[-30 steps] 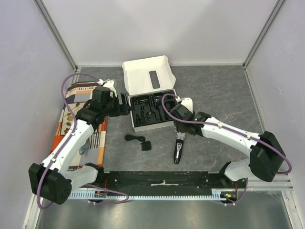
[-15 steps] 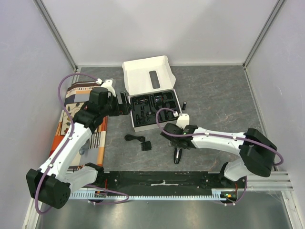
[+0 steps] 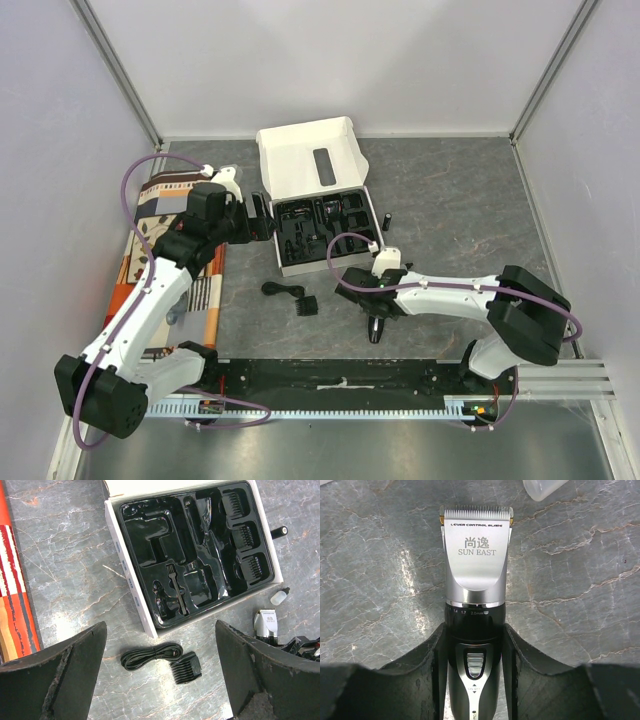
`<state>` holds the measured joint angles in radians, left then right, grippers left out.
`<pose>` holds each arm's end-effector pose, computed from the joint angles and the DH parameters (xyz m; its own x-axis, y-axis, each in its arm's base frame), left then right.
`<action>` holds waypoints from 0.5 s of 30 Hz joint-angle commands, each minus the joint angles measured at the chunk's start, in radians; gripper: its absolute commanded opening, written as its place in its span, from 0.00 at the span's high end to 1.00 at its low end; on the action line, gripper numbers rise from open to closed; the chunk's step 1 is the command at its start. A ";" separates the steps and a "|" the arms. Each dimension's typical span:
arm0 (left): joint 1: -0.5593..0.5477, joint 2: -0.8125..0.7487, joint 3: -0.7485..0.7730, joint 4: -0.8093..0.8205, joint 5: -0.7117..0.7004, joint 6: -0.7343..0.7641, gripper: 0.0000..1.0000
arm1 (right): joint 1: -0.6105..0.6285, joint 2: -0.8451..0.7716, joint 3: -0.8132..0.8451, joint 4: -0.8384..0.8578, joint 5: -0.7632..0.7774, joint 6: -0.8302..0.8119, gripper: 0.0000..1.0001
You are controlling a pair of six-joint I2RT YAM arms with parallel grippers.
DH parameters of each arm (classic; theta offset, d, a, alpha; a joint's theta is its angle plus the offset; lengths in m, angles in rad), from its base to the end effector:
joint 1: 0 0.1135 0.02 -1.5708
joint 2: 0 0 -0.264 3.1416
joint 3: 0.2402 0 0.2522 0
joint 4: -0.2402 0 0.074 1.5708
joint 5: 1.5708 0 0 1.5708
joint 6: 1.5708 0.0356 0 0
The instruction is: Sort the hair-cutting tools
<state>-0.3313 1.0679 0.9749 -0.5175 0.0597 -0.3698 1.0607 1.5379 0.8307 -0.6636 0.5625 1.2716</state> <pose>0.2187 -0.0775 0.3190 -0.6395 -0.1615 -0.7516 0.1499 0.9327 -0.3280 0.1421 0.2152 0.1618 -0.7970 0.2309 -0.5580 0.2549 0.9663 0.0358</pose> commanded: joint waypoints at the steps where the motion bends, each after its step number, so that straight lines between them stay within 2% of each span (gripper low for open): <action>1: 0.005 0.000 -0.004 0.036 0.022 -0.023 0.05 | 0.005 -0.027 0.018 -0.005 0.048 -0.017 0.90; 2: 0.005 0.000 -0.005 0.036 0.019 -0.023 0.05 | 0.015 -0.035 0.025 -0.031 0.053 -0.023 0.96; 5: 0.005 -0.002 -0.005 0.037 0.015 -0.023 0.06 | 0.057 -0.071 0.082 -0.111 0.089 -0.075 1.00; 10: 0.005 0.006 -0.004 0.037 0.023 -0.020 0.07 | 0.087 -0.093 0.218 -0.188 0.096 -0.236 1.00; 15: 0.005 0.007 -0.005 0.037 0.022 -0.020 0.07 | 0.068 -0.096 0.370 -0.130 0.152 -0.435 1.00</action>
<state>-0.3313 1.0714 0.9749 -0.5171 0.0624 -0.3698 1.1454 1.4738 1.0607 -0.8238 0.6147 1.0351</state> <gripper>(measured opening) 0.931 0.470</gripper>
